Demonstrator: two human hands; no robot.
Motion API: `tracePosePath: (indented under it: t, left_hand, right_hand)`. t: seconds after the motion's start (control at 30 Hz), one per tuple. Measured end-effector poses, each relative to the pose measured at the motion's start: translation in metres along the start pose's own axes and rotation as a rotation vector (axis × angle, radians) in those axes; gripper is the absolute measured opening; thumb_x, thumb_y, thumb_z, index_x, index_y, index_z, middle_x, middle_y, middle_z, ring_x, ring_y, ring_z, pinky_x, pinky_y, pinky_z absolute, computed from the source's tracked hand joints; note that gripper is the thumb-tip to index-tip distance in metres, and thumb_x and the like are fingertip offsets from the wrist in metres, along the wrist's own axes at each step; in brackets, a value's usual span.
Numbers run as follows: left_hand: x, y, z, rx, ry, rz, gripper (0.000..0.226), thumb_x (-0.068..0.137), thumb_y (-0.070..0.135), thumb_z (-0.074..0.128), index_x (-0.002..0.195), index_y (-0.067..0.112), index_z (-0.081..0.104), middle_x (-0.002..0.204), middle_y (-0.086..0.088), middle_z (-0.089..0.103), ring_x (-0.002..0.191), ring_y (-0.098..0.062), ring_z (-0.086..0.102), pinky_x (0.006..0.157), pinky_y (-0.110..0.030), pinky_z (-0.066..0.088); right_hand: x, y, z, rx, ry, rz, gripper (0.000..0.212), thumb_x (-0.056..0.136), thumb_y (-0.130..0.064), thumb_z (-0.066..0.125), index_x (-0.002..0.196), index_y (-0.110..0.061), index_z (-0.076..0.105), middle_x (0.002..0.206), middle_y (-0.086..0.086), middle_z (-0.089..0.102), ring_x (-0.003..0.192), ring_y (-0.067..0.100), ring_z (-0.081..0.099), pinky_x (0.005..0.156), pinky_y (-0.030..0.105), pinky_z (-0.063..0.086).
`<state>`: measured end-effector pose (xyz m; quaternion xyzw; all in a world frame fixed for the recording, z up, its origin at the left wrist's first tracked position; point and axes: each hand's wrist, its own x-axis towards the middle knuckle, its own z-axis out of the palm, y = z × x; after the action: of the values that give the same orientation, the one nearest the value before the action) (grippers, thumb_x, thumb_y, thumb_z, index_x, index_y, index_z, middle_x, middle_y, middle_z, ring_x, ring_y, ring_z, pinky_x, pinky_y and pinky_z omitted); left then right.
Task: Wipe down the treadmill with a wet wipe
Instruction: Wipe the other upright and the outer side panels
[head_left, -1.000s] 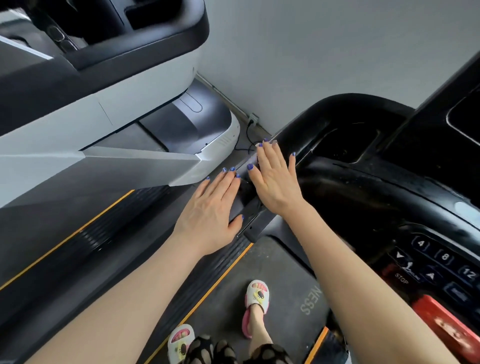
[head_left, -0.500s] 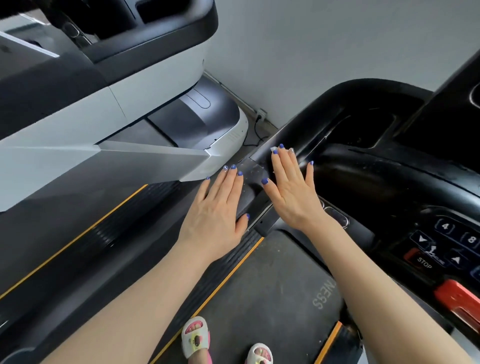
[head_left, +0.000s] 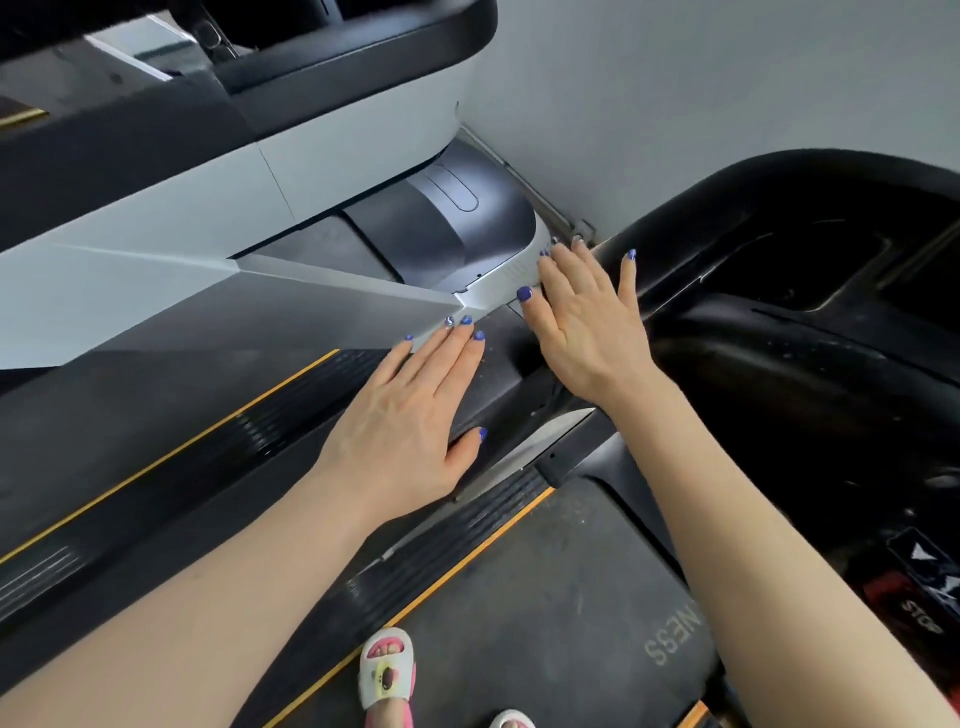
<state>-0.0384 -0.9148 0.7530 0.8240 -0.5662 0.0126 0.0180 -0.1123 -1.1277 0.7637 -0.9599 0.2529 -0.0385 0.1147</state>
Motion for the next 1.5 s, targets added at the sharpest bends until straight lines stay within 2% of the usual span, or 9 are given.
tracePosePath:
  t: [0.23, 0.37, 0.43, 0.6, 0.8, 0.87, 0.97, 1.2, 1.5]
  left_hand:
    - [0.001, 0.0, 0.001, 0.022, 0.022, 0.001, 0.078, 0.094, 0.049, 0.033, 0.159, 0.007, 0.024, 0.166, -0.011, 0.025, 0.153, -0.023, 0.024, 0.123, -0.044, 0.026]
    - [0.0, 0.001, 0.0, 0.016, 0.019, -0.008, 0.08, 0.093, 0.051, 0.029, 0.159, 0.007, 0.024, 0.166, -0.01, 0.025, 0.153, -0.023, 0.024, 0.124, -0.043, 0.023]
    - [0.0, 0.002, 0.0, 0.012, 0.009, -0.015, 0.08, 0.093, 0.051, 0.028, 0.159, 0.007, 0.024, 0.166, -0.01, 0.023, 0.153, -0.023, 0.023, 0.125, -0.043, 0.022]
    - [0.0, 0.003, 0.001, 0.007, 0.004, -0.024, 0.08, 0.093, 0.051, 0.027, 0.16, 0.007, 0.022, 0.167, -0.009, 0.021, 0.154, -0.022, 0.021, 0.124, -0.043, 0.023]
    - [0.0, 0.002, 0.001, 0.009, 0.003, -0.022, 0.08, 0.093, 0.052, 0.03, 0.16, 0.008, 0.021, 0.167, -0.008, 0.02, 0.154, -0.021, 0.021, 0.124, -0.043, 0.024]
    - [0.0, 0.002, 0.001, 0.007, 0.009, -0.023, 0.08, 0.093, 0.051, 0.031, 0.16, 0.008, 0.023, 0.167, -0.008, 0.021, 0.153, -0.022, 0.022, 0.124, -0.043, 0.025]
    - [0.0, 0.003, 0.001, 0.002, 0.016, -0.026, 0.079, 0.093, 0.05, 0.034, 0.159, 0.008, 0.024, 0.166, -0.008, 0.022, 0.153, -0.022, 0.024, 0.123, -0.043, 0.026]
    - [0.0, 0.002, 0.001, -0.009, 0.016, -0.033, 0.08, 0.092, 0.052, 0.034, 0.159, 0.01, 0.026, 0.166, -0.008, 0.025, 0.152, -0.022, 0.026, 0.121, -0.039, 0.021]
    - [0.001, 0.003, 0.0, -0.012, 0.015, -0.038, 0.079, 0.091, 0.05, 0.041, 0.158, 0.01, 0.028, 0.165, -0.008, 0.026, 0.151, -0.022, 0.028, 0.12, -0.037, 0.02]
  right_hand:
    - [-0.065, 0.013, 0.008, 0.066, -0.108, -0.33, 0.072, 0.098, -0.064, 0.004, 0.158, -0.025, -0.005, 0.168, -0.007, -0.01, 0.154, 0.012, -0.013, 0.124, 0.049, -0.014]
    - [-0.046, 0.041, 0.004, -0.109, -0.091, -0.588, 0.069, 0.104, -0.057, 0.014, 0.16, -0.02, -0.001, 0.167, -0.003, -0.007, 0.155, 0.016, -0.008, 0.124, 0.047, -0.009]
    - [-0.043, 0.055, 0.004, -0.139, -0.074, -0.619, 0.065, 0.106, -0.036, 0.031, 0.161, -0.014, 0.005, 0.167, 0.001, -0.004, 0.155, 0.018, -0.006, 0.125, 0.045, -0.005]
    - [-0.039, 0.045, 0.006, 0.065, 0.128, -0.483, 0.078, 0.076, 0.029, 0.047, 0.149, 0.003, 0.04, 0.158, 0.02, 0.034, 0.148, 0.034, 0.032, 0.122, 0.045, 0.012]
    - [-0.05, 0.053, 0.011, 0.131, 0.605, -0.006, 0.025, 0.086, 0.015, 0.055, 0.107, 0.005, 0.064, 0.126, 0.025, 0.06, 0.115, 0.041, 0.058, 0.101, 0.051, 0.05]
    - [-0.051, 0.059, 0.016, -0.009, 0.65, 0.05, 0.019, 0.085, 0.011, 0.058, 0.095, 0.0, 0.07, 0.106, 0.017, 0.065, 0.103, 0.034, 0.063, 0.116, 0.057, 0.033]
    - [-0.052, 0.055, 0.023, -0.097, 0.621, 0.09, 0.017, 0.082, 0.004, 0.069, 0.088, -0.01, 0.075, 0.089, 0.004, 0.07, 0.109, 0.026, 0.066, 0.124, 0.045, -0.002]
    - [-0.056, 0.026, 0.027, -0.074, 0.591, 0.121, 0.021, 0.073, 0.007, 0.076, 0.079, -0.013, 0.079, 0.066, 0.002, 0.068, 0.067, 0.023, 0.064, 0.12, 0.044, 0.011]
    - [-0.065, 0.02, 0.04, -0.092, 0.58, 0.15, 0.02, 0.072, 0.01, 0.069, 0.075, -0.008, 0.075, 0.067, 0.004, 0.069, 0.067, 0.026, 0.065, 0.121, 0.045, 0.008]
